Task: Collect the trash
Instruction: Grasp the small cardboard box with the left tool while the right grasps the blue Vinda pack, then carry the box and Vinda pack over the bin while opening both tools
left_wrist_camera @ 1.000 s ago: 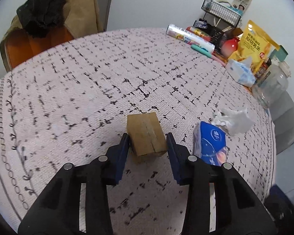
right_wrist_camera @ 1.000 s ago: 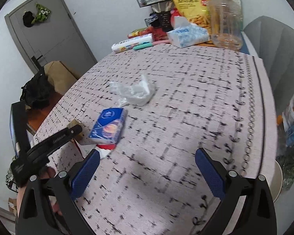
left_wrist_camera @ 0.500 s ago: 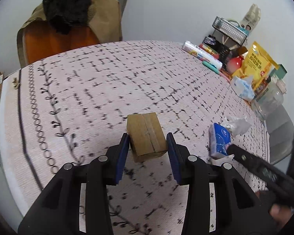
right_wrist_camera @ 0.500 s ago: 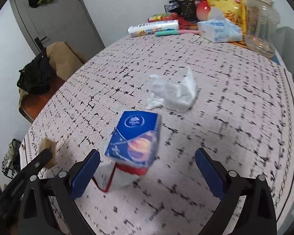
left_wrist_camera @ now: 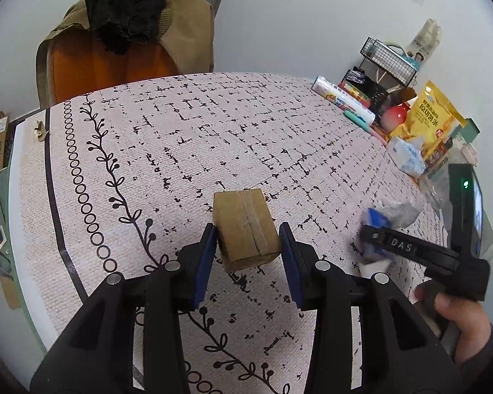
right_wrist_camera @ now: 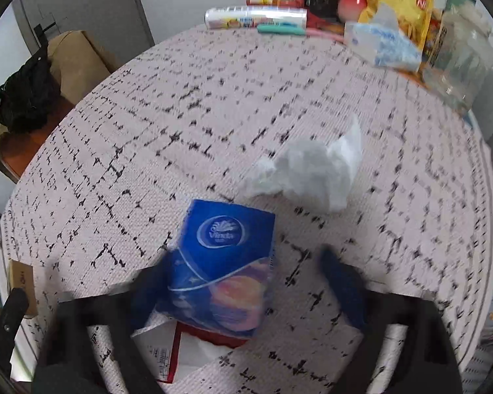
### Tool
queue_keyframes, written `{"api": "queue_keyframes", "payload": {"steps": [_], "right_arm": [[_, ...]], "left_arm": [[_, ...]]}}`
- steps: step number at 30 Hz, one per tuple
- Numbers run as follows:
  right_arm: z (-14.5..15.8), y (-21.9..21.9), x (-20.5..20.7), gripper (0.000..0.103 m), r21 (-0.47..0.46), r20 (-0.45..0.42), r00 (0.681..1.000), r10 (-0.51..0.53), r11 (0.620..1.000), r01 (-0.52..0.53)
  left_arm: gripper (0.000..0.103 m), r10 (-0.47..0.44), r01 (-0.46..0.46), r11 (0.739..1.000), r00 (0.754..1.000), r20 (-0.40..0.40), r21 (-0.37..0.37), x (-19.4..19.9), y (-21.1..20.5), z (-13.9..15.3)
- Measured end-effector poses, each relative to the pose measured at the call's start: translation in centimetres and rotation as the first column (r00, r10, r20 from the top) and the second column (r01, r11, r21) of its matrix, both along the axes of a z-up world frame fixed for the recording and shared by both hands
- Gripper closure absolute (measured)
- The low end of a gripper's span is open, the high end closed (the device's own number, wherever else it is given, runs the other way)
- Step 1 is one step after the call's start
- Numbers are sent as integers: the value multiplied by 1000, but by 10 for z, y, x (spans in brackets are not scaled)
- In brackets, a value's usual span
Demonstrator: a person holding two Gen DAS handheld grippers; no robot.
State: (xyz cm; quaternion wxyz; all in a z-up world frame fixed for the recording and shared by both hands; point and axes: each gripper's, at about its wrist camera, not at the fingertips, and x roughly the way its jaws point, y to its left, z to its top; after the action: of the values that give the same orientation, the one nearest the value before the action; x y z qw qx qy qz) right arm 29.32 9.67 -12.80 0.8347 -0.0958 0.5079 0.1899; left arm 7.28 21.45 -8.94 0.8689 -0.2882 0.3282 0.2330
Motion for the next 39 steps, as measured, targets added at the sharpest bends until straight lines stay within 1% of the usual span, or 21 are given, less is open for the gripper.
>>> {"api": "queue_keyframes", "payload": {"steps": [1, 2, 3, 4, 6, 12, 15, 19, 22, 25, 30, 32, 35, 38, 39], "right_arm": [[3, -1, 0, 54, 10, -8, 1000, 6, 1000, -6], [5, -3, 2, 59, 55, -42, 999, 20, 998, -17], [9, -6, 3, 64, 122, -82, 996, 39, 992, -29], [14, -8, 2, 65, 144, -81, 996, 47, 989, -35], [27, -13, -6, 65, 167, -34, 998, 60, 985, -54], [57, -40, -27, 65, 309, -29, 994, 106, 947, -92], [68, -68, -39, 65, 381, -24, 995, 93, 921, -77], [79, -105, -58, 65, 421, 7, 998, 69, 905, -65], [82, -132, -65, 65, 437, 11, 999, 32, 899, -34], [85, -158, -68, 65, 453, 18, 1000, -18, 892, 8], [85, -200, -68, 64, 464, 31, 995, -95, 883, 70], [85, -217, -69, 64, 466, 37, 992, -124, 880, 93], [85, -248, -70, 64, 465, 45, 984, -172, 875, 132], [84, -286, -72, 64, 460, 59, 970, -235, 869, 182], [83, -298, -72, 64, 459, 59, 965, -255, 865, 200]], "left_arm": [[64, 0, 0, 1000, 1000, 2, -1, 0, -1, 1], [64, -2, 2, 1000, 1000, 5, -1, 0, -2, 3], [64, -3, 3, 1000, 1000, 8, 0, 0, -3, 4], [64, -9, 9, 1000, 1000, 16, 7, 0, -6, 8], [64, -17, 17, 1000, 999, 27, 19, -1, -10, 15], [64, -64, 62, 997, 996, 59, 37, 6, -32, 33], [64, -105, 102, 994, 992, 73, 50, 12, -50, 41], [64, -186, 179, 981, 977, 105, 74, 20, -77, 52], [64, -247, 236, 967, 961, 123, 100, 28, -100, 60], [64, -314, 298, 947, 940, 136, 123, 38, -125, 67], [64, -397, 379, 915, 905, 149, 138, 49, -158, 74], [64, -443, 423, 894, 882, 159, 145, 55, -174, 76], [64, -501, 480, 863, 852, 150, 157, 66, -199, 76], [64, -549, 528, 833, 824, 140, 165, 79, -226, 77], [64, -569, 548, 820, 811, 135, 166, 85, -238, 77]]}}
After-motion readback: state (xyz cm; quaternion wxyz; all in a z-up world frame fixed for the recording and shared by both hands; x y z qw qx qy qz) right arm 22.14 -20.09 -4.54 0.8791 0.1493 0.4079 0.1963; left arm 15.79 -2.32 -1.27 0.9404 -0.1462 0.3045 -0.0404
